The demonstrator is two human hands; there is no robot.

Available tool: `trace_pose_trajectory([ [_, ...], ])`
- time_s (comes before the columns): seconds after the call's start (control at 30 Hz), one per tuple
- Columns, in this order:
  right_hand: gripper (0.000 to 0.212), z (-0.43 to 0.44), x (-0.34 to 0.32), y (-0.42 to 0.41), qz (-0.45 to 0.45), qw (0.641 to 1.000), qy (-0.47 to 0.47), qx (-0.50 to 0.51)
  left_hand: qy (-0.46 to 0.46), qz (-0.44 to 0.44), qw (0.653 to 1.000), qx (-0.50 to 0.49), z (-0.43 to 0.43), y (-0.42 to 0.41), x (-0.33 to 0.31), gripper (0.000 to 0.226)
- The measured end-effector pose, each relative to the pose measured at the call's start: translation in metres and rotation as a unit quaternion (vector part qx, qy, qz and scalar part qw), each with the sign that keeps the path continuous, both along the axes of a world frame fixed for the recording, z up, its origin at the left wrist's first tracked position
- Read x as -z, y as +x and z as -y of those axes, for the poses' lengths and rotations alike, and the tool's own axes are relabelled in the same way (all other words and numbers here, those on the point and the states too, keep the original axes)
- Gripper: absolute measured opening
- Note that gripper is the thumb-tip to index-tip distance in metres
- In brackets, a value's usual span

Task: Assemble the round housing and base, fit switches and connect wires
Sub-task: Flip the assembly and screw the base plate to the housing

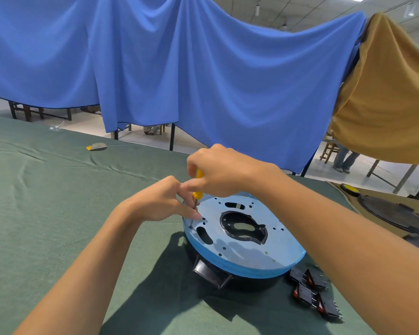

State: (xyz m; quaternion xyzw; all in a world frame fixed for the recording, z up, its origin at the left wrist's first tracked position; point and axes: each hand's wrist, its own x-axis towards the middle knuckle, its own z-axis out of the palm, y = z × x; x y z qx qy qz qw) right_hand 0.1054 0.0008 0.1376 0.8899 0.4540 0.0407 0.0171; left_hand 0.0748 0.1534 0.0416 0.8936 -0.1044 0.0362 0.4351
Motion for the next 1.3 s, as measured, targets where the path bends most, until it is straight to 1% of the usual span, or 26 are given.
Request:
trace_pose_trajectory([
  [0.07,0.027,0.001,-0.003,-0.002,-0.005,1.0,-0.004,-0.027,0.002,-0.01,1.0,0.013,-0.002,-0.001,-0.001,0.007],
  [0.17,0.011,0.0,-0.001,-0.003,0.008,0.999,0.034,-0.014,0.008,-0.017,1.0,0.024,-0.001,-0.001,0.0,0.011],
  [0.23,0.018,-0.001,0.004,-0.003,0.016,0.998,0.053,0.02,0.009,-0.017,1.0,0.001,0.0,0.0,0.001,0.008],
  [0.3,0.024,-0.002,0.007,-0.003,0.035,0.997,0.053,0.041,-0.001,-0.009,1.0,-0.012,0.0,0.001,0.003,0.015],
  [0.33,0.027,-0.002,0.008,-0.003,0.044,0.997,0.046,0.045,0.0,-0.001,1.0,-0.011,-0.001,0.002,0.004,0.018],
  [0.4,0.03,0.001,0.004,-0.004,0.037,0.998,0.027,0.033,0.015,0.01,1.0,0.002,-0.001,0.002,0.004,0.018],
  [0.5,0.021,0.003,-0.002,-0.004,0.011,1.0,0.026,-0.005,0.033,-0.005,0.999,0.035,-0.002,0.0,0.001,0.014],
  [0.57,0.014,0.002,-0.002,-0.004,0.021,0.999,0.046,-0.004,0.038,-0.016,0.998,0.037,-0.002,0.001,0.001,0.011],
  [0.63,0.017,0.001,0.004,-0.005,0.055,0.997,0.054,0.012,0.031,-0.016,0.999,0.018,0.0,0.002,0.002,0.006],
  [0.7,0.021,-0.001,0.007,-0.005,0.069,0.996,0.056,0.027,0.01,-0.005,1.0,0.005,0.001,0.003,0.004,0.011],
  [0.77,0.029,0.0,0.006,-0.004,0.05,0.998,0.041,0.027,0.002,0.004,1.0,0.016,0.0,0.003,0.005,0.02],
  [0.83,0.026,0.002,0.0,-0.004,0.03,0.999,0.008,0.007,0.009,0.0,0.999,0.04,-0.001,0.001,0.003,0.025],
  [0.9,0.02,0.003,-0.005,-0.005,0.008,1.0,-0.005,0.001,0.017,-0.014,0.999,0.049,-0.002,0.0,0.002,0.021],
  [0.97,0.016,0.004,-0.005,-0.006,0.0,1.0,0.019,0.014,0.027,-0.025,0.998,0.042,-0.002,0.001,0.002,0.014],
  [1.03,0.024,0.001,0.0,-0.007,0.026,0.999,0.034,0.032,0.024,-0.024,0.999,0.026,0.001,0.001,0.004,0.011],
  [1.1,0.034,-0.001,0.004,-0.003,0.041,0.997,0.039,0.043,0.026,-0.011,1.0,0.014,0.002,0.002,0.005,0.017],
  [1.13,0.034,-0.001,0.005,-0.002,0.039,0.998,0.035,0.044,0.032,-0.006,0.999,0.016,0.003,0.002,0.005,0.019],
  [1.23,0.023,0.0,-0.001,-0.002,0.014,1.0,0.012,0.022,0.047,-0.009,0.998,0.032,0.003,0.001,0.003,0.026],
  [1.3,0.019,0.002,-0.003,-0.003,0.008,1.0,0.026,0.011,0.046,-0.014,0.998,0.034,0.003,0.0,0.002,0.025],
])
